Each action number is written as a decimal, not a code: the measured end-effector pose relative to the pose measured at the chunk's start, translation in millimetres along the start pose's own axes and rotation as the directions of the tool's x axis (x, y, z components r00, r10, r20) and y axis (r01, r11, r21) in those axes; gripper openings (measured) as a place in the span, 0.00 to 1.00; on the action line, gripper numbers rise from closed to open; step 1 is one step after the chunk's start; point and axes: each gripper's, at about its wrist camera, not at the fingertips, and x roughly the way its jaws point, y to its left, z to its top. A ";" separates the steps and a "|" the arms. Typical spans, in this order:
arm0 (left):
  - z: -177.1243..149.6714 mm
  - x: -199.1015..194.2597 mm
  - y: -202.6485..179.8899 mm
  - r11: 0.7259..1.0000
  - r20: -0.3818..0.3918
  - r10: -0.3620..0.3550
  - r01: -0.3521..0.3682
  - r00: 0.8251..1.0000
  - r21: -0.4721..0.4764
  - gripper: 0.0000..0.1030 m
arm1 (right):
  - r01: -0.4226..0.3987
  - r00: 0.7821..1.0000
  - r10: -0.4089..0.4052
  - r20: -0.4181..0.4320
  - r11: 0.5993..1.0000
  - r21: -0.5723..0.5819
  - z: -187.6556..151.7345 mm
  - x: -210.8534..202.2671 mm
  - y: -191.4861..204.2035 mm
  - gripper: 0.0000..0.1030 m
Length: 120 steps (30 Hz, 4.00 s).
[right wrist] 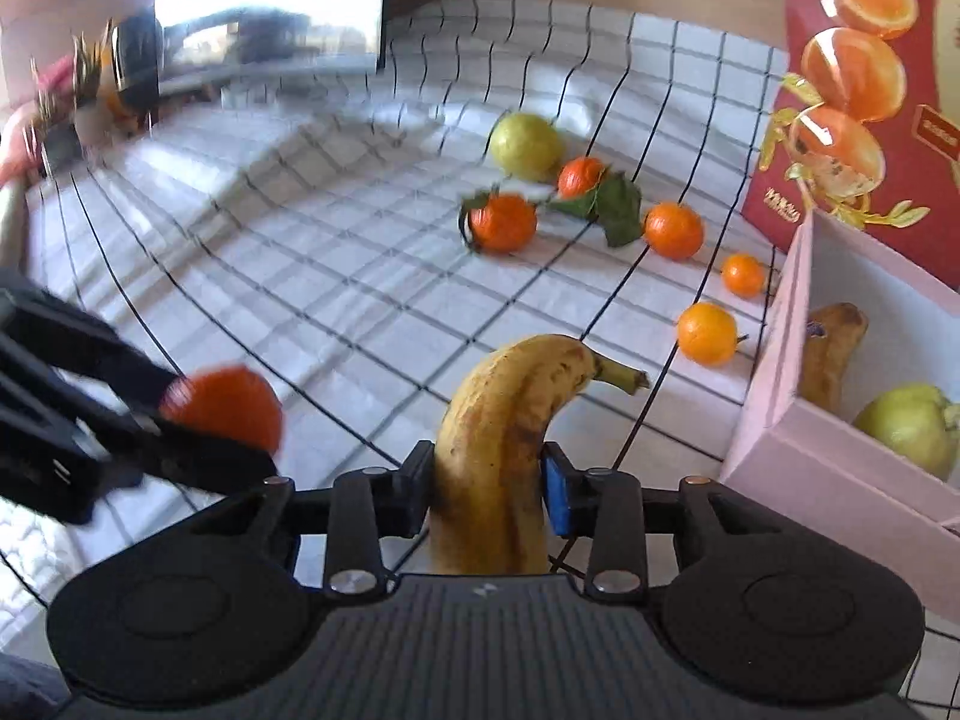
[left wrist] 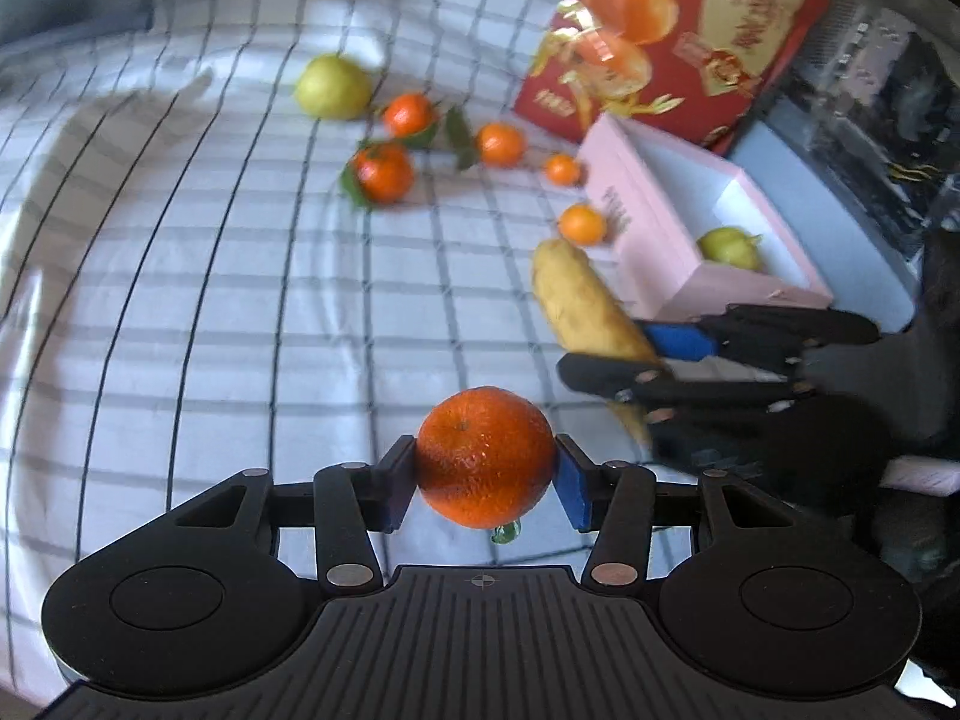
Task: Organize fruits
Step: 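Carry the orange into the pink box and open the left tool while the right tool carries the banana, then lower the held banana into the pink box and open the right tool, then grasp the yellow pear on the table with the right tool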
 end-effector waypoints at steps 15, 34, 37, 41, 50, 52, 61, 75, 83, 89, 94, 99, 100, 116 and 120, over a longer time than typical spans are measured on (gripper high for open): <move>159.0 19.0 -110.6 0.945 0.168 -0.262 0.218 0.950 0.243 0.52 | 0.271 0.894 -0.320 0.315 0.944 0.191 -5.7 -185.9 -67.8 0.35; 171.7 243.3 -186.6 0.898 -0.332 -0.027 0.169 0.943 0.407 0.53 | 0.308 0.919 -0.377 0.116 0.870 0.386 -63.5 -147.1 -102.0 0.35; 168.5 248.0 -194.8 0.883 -0.331 -0.006 0.160 0.944 0.441 0.53 | 0.310 0.921 -0.374 0.112 0.875 0.373 -60.5 -146.1 -100.9 0.35; 173.6 228.4 -182.8 0.906 -0.271 -0.091 0.192 0.958 0.376 0.50 | 0.312 0.918 -0.375 0.125 0.881 0.355 -53.6 -147.5 -103.4 0.35; 164.0 124.8 -110.7 0.947 -0.017 -0.260 0.259 0.965 0.191 0.49 | 0.252 0.932 -0.321 0.166 0.907 0.336 -13.3 -135.2 -144.6 0.35; 146.8 104.5 -95.2 0.953 0.014 -0.258 0.252 0.966 0.170 0.49 | 0.222 0.946 -0.289 0.148 0.909 0.352 -1.0 -121.8 -162.4 0.35; 73.1 64.2 -41.2 0.981 0.004 -0.196 0.196 0.981 0.007 0.49 | 0.291 0.955 -0.295 -0.037 0.904 0.313 25.5 -38.9 -206.8 0.35; 47.0 59.5 -11.8 0.979 -0.017 -0.183 0.181 0.983 -0.092 0.49 | 0.225 0.974 -0.191 -0.123 0.886 0.406 24.7 -9.6 -231.3 0.35; 42.0 56.8 -12.5 0.979 -0.018 -0.181 0.179 0.983 -0.093 0.49 | 0.276 0.959 -0.236 -0.154 0.901 0.334 23.1 -17.9 -224.3 0.38; 38.1 55.8 -11.8 0.979 -0.017 -0.180 0.178 0.983 -0.103 0.49 | 0.271 0.962 -0.237 -0.135 0.891 0.364 19.5 -20.4 -223.4 0.38; 33.2 57.8 -13.9 0.979 -0.033 -0.181 0.176 0.983 -0.107 0.49 | 0.312 0.950 -0.291 -0.114 0.871 0.379 23.3 -13.8 -225.6 0.30; 30.7 53.5 -11.1 0.979 -0.024 -0.174 0.170 0.985 -0.116 0.49 | 0.355 0.932 -0.312 -0.184 0.890 0.288 30.9 3.8 -221.0 0.30; 30.1 53.2 -9.0 0.979 -0.022 -0.169 0.165 0.985 -0.124 0.49 | 0.353 0.932 -0.310 -0.188 0.893 0.278 31.5 5.0 -218.9 0.30; 26.8 53.5 12.9 0.980 -0.010 -0.090 0.087 0.996 -0.179 0.49 | 0.332 0.941 -0.339 -0.024 0.904 0.268 26.7 -45.7 -180.7 0.45; 36.6 56.1 8.1 0.993 0.022 -0.020 0.022 1.000 -0.113 0.49 | 0.342 0.934 -0.355 0.039 0.920 0.189 28.8 -61.2 -141.6 0.56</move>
